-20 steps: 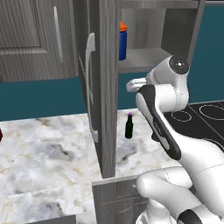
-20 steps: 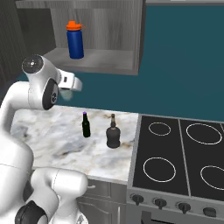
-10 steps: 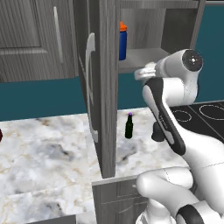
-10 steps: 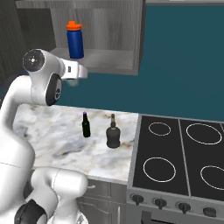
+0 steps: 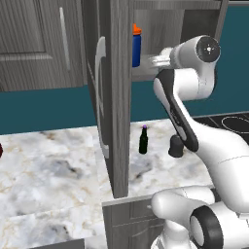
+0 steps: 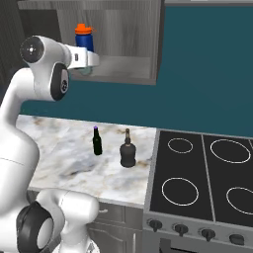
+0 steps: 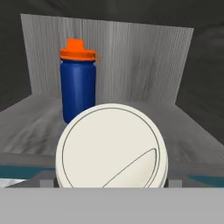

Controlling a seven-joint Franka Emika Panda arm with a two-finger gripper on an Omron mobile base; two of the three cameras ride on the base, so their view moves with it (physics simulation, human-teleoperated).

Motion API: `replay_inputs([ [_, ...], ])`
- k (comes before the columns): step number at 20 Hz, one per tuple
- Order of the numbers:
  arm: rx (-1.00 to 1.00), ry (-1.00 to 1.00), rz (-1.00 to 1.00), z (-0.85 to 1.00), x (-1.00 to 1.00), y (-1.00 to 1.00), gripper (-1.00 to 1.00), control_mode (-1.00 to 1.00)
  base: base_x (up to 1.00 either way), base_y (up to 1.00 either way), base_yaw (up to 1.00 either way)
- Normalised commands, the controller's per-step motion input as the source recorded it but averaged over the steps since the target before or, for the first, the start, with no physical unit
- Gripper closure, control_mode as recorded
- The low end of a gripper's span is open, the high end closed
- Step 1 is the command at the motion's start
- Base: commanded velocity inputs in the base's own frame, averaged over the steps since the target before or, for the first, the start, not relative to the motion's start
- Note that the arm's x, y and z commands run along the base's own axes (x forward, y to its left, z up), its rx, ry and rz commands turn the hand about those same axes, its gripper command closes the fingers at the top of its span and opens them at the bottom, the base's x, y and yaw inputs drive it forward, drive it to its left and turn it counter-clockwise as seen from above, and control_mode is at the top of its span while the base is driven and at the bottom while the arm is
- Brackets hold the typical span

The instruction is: Sort all alcoholic drinks to one cabinet, and non-alcoholic drinks to the other.

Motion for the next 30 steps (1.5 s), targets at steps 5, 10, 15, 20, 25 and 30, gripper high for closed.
replay_inputs([
  [5, 0.0, -0.02, 0.0, -0.01, 0.62, -0.06, 1.0, -1.0, 0.0, 0.0, 0.0],
  [10, 0.0, 0.0, 0.0, -0.05, 0.79, -0.09, 1.0, -1.0, 0.0, 0.0, 0.0],
  [15, 0.0, 0.0, 0.0, -0.26, 0.72, -0.15, 1.0, -1.0, 0.0, 0.0, 0.0],
  [20, 0.0, 0.01, 0.0, -0.31, 0.64, -0.17, 1.0, -1.0, 0.0, 0.0, 0.0],
  [25, 0.0, 0.03, 0.0, -0.22, 0.64, -0.1, 1.0, -1.0, 0.0, 0.0, 0.0],
  [30, 0.0, 0.06, 0.0, -0.06, 0.43, -0.09, 1.0, -1.0, 0.0, 0.0, 0.0],
])
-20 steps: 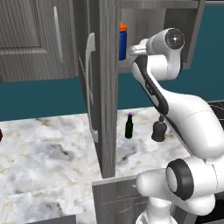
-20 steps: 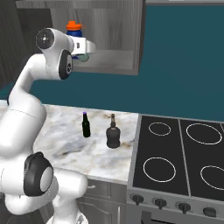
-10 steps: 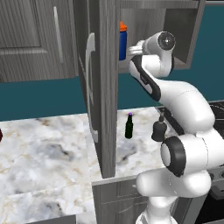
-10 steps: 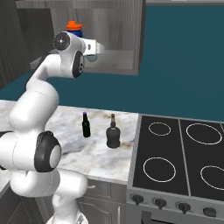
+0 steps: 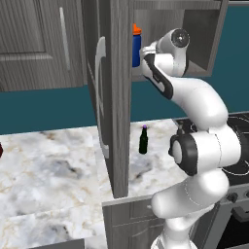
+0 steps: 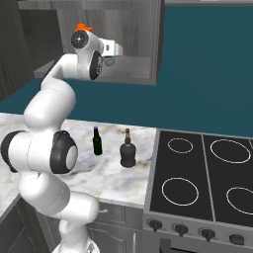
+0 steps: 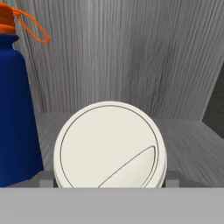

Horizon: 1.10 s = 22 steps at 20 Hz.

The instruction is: Sort all alcoholic drinks to one cabinet, and non-alcoholic drinks to the other.

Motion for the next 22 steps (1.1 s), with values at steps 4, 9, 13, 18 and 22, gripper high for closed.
replay_inputs([
  [4, 0.0, 0.06, -0.01, -0.01, 0.11, 0.0, -1.0, -1.0, 0.0, 0.0, 0.0],
  [9, 0.0, 0.01, -0.04, 0.0, 0.05, 0.0, -1.0, -1.0, 0.0, 0.0, 0.0],
  [13, 0.0, 0.0, -0.05, 0.0, 0.09, 0.0, -1.0, -1.0, 0.0, 0.0, 0.0],
  [18, 0.0, 0.0, -0.02, 0.0, 0.24, 0.0, -1.0, -1.0, 0.0, 0.0, 0.0],
  [22, 0.0, 0.0, 0.0, 0.0, 0.13, 0.0, -1.0, -1.0, 0.0, 0.0, 0.0],
])
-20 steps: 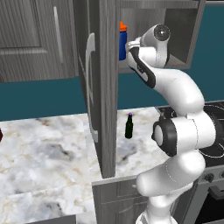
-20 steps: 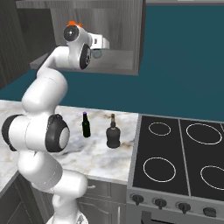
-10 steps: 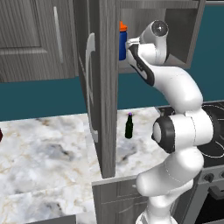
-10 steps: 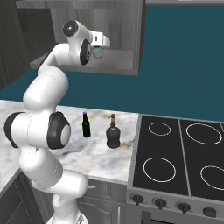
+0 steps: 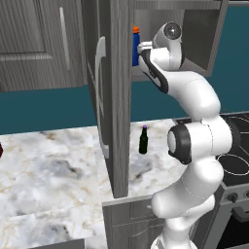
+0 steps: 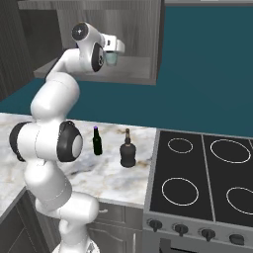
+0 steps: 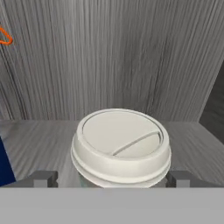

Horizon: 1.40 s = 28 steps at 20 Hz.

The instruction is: Sort all alcoholic drinks to one cabinet, and non-alcoholic drinks to the other.

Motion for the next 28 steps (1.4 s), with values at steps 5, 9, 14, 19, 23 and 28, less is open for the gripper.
replay_inputs([
  [5, 0.0, -0.04, 0.0, 0.0, -0.4, 0.0, -1.0, -1.0, 0.0, 0.0, 0.0],
  [9, 0.0, 0.0, -0.01, -0.15, -0.99, 0.0, -1.0, -1.0, 0.0, 0.0, 0.0],
  [14, 0.01, 0.0, 0.0, -0.23, -1.0, -0.05, -1.0, -1.0, 0.0, 0.0, 0.0],
  [19, 0.04, 0.01, 0.0, -0.17, -1.0, -0.02, -1.0, -1.0, 0.0, 0.0, 0.0],
  [23, 0.12, 0.08, 0.0, -0.09, -1.0, 0.0, -1.0, -1.0, 0.0, 0.0, 0.0],
  [28, 0.1, 0.16, 0.0, -0.25, -1.0, -0.08, -1.0, -1.0, 0.0, 0.0, 0.0],
])
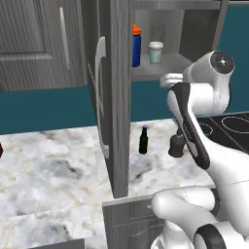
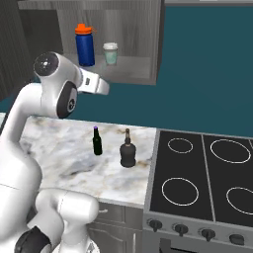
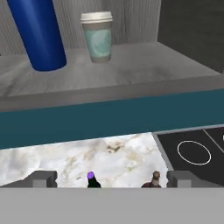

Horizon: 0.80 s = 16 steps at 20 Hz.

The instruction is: Sort all alcoholic drinks to one cabinet, and non-alcoholic drinks to the other.

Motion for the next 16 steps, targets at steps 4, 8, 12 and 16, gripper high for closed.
replay_inputs([
  [4, 0.01, 0.3, -0.01, -0.51, -0.86, -0.07, -1.0, -1.0, 0.0, 0.0, 0.0],
  [8, 0.0, 0.38, -0.02, -0.79, -0.44, -0.15, -1.0, -1.0, 0.0, 0.0, 0.0],
  [12, 0.0, 0.39, -0.03, -0.87, -0.08, -0.21, -1.0, -1.0, 0.0, 0.0, 0.0],
  [16, 0.0, 0.3, -0.01, -0.76, 0.0, -0.34, -1.0, -1.0, 0.0, 0.0, 0.0],
])
